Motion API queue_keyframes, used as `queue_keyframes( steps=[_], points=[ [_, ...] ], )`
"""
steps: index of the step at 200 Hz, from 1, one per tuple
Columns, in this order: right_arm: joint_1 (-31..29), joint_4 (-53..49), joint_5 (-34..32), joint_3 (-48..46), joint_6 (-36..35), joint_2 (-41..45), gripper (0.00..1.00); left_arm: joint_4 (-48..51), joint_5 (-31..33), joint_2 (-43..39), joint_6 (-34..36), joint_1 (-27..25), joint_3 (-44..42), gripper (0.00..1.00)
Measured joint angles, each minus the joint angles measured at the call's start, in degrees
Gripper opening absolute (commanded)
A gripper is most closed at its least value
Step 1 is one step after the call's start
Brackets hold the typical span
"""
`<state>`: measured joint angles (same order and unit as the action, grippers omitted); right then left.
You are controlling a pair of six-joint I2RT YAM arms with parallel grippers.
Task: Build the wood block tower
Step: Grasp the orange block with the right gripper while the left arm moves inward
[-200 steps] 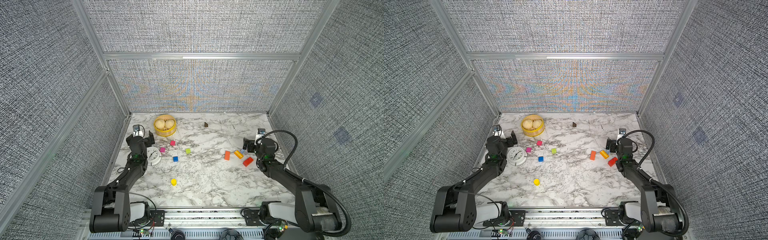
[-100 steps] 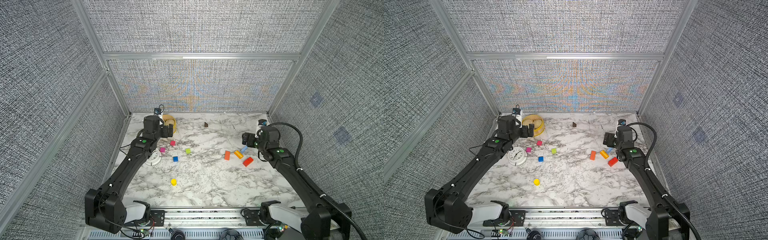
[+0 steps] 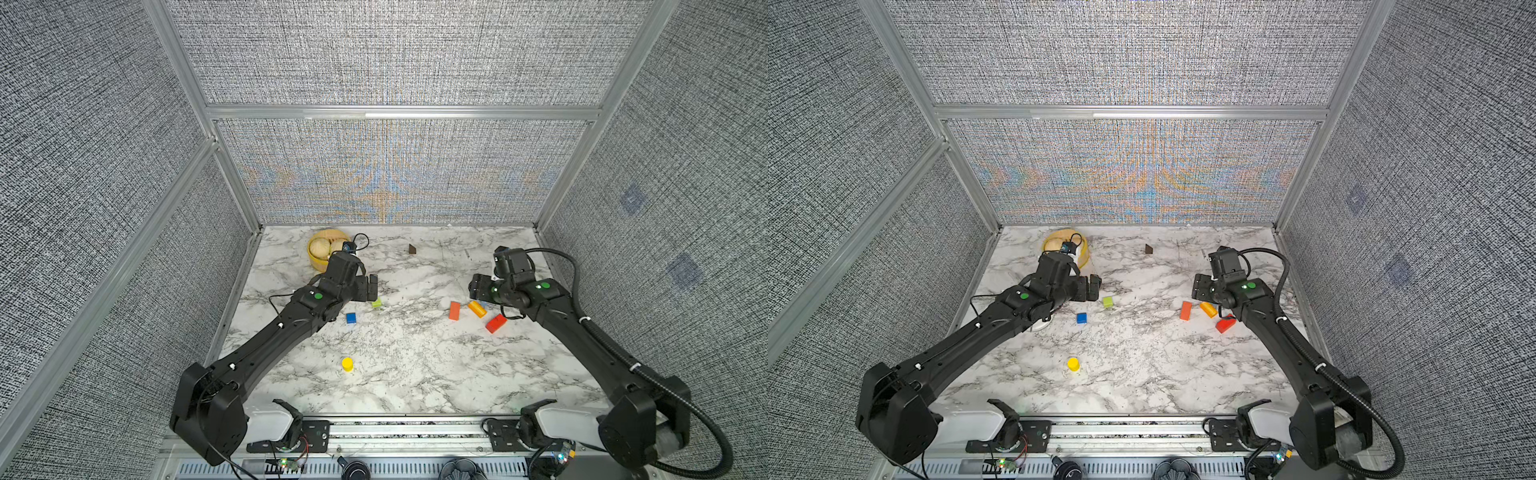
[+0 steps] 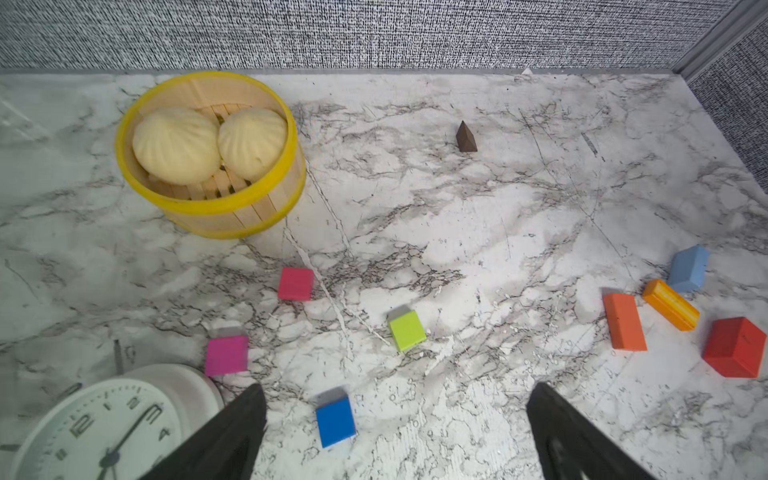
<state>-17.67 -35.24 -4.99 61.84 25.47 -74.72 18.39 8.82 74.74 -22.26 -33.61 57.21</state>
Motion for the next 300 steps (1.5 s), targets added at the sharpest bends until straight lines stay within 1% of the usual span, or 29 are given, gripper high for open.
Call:
queue_keyframes(
  steps=[14, 32, 55, 90, 104, 114, 128, 148, 168, 192, 230, 255, 300],
  points=[
    [-0.5, -1.2, 0.6, 1.7, 1.1, -3.1, 0.68, -2.0, 0.0, -0.9, -1.1, 0.0, -2.4, 0.99],
    [-1.9, -2.3, 1.0, 4.3, 1.5, -8.1, 0.68, -4.7, -0.1, -1.7, -2.2, 0.0, -5.2, 0.99],
    [-3.3, -2.4, 1.0, 5.8, 1.5, -11.8, 0.68, -6.7, -0.4, -1.4, -2.4, 0.0, -6.6, 0.99],
    [-4.1, -2.4, 1.0, 7.6, 1.4, -17.3, 0.68, -8.4, -0.1, 0.9, -3.6, 0.0, -6.4, 0.99],
    [-4.3, -2.3, 1.1, 8.7, 0.8, -19.5, 0.7, -8.4, 0.4, 2.3, -4.3, 0.0, -5.9, 0.99],
    [-4.4, -2.4, 1.2, 9.8, 0.3, -21.2, 0.71, -8.3, 1.6, 3.7, -5.2, 0.0, -5.2, 0.99],
    [-4.5, -2.4, 1.2, 12.2, -0.7, -23.8, 0.71, -7.8, 3.6, 5.8, -6.7, 0.0, -3.9, 0.99],
    [-4.8, -2.5, 1.3, 15.8, -1.7, -27.3, 0.71, -6.6, 5.6, 9.2, -8.0, 0.0, -1.9, 0.95],
    [-5.1, -2.7, 2.0, 18.2, -2.5, -30.4, 0.71, -5.7, 6.2, 12.4, -8.0, 0.0, 0.0, 0.92],
    [-5.6, -4.0, 2.3, 19.2, -3.0, -32.5, 0.69, -5.2, 6.2, 15.0, -8.2, 0.1, 1.5, 0.9],
    [-5.6, -5.4, 1.6, 18.3, -2.5, -33.3, 0.65, -4.8, 5.0, 18.4, -9.3, 0.1, 3.3, 0.88],
    [-5.6, -5.8, 0.7, 18.0, -1.6, -35.1, 0.62, -5.8, 3.7, 19.4, -9.9, 0.1, 2.5, 0.87],
    [-5.7, -6.4, -0.1, 17.4, -0.5, -37.3, 0.61, -7.8, 2.1, 20.0, -11.2, 0.1, 1.6, 0.86]
  ],
)
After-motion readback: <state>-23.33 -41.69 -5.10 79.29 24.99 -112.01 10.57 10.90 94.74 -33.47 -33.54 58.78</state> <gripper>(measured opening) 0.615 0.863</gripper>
